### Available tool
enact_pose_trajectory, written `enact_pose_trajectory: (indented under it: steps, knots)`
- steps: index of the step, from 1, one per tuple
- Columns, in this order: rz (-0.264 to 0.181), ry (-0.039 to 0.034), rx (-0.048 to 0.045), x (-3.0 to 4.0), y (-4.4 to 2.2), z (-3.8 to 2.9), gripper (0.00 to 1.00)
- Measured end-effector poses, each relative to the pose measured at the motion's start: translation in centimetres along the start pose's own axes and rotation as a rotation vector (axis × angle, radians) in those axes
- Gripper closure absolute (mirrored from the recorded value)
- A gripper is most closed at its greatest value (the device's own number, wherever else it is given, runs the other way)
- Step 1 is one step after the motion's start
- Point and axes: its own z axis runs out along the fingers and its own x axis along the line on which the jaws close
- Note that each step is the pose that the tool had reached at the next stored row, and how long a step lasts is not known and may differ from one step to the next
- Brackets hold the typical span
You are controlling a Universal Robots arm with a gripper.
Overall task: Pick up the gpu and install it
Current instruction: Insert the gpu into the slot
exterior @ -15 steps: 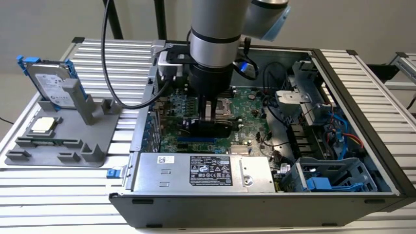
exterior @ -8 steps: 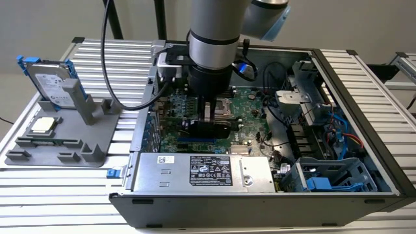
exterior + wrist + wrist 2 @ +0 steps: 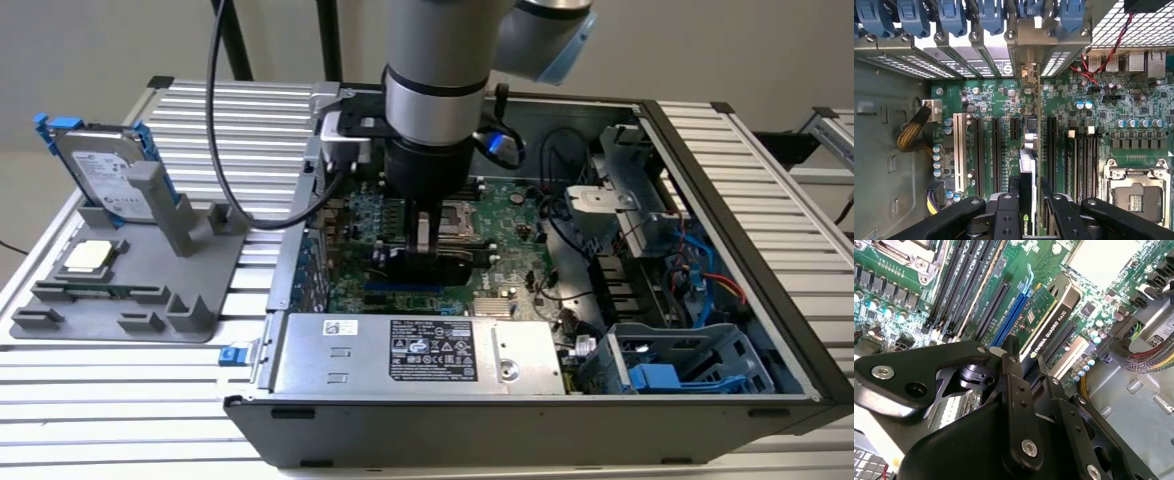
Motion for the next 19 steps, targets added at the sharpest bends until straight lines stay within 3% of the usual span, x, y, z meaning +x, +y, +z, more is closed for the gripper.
enact_pose_trajectory:
  steps: [19]
  knots:
    - [0.000, 0.0000, 0.0012, -0.18, 0.27, 0.30, 1.00]
